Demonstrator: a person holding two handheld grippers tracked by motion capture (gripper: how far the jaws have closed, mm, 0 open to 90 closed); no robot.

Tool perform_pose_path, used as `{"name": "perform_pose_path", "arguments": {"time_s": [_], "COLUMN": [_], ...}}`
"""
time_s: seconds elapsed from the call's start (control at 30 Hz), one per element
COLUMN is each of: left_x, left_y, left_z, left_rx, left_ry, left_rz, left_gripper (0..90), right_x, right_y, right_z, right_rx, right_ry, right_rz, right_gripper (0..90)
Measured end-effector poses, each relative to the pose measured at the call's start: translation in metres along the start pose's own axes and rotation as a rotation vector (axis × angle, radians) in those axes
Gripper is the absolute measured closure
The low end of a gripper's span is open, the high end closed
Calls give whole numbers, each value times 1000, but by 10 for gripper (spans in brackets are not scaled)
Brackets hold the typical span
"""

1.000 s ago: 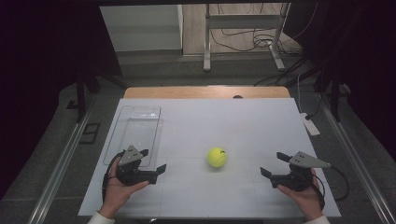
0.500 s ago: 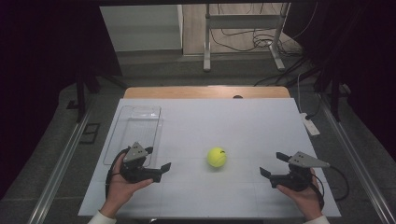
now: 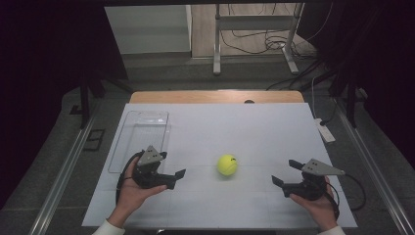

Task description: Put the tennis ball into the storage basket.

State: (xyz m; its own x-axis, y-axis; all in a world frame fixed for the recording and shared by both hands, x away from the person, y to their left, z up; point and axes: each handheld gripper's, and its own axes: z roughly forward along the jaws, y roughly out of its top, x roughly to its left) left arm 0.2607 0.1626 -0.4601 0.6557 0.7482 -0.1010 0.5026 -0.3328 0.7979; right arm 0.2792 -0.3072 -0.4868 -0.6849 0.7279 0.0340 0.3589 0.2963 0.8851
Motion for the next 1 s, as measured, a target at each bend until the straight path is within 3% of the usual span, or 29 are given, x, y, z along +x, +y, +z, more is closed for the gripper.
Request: {"name": "perform_pose_path", "arguments": {"time_s": [1.0], "left_x": [-14], "left_y": [29], "left_z": [27], "left_rx": [52], "left_ry": [-75], "left_rz": [45], "left_gripper": [98], "right_x": [0], "right_y": [-3], "right_z": [2], "right_rx": [14], "right_ry": [0], "right_rz": [-6], "right_gripper": [106]}}
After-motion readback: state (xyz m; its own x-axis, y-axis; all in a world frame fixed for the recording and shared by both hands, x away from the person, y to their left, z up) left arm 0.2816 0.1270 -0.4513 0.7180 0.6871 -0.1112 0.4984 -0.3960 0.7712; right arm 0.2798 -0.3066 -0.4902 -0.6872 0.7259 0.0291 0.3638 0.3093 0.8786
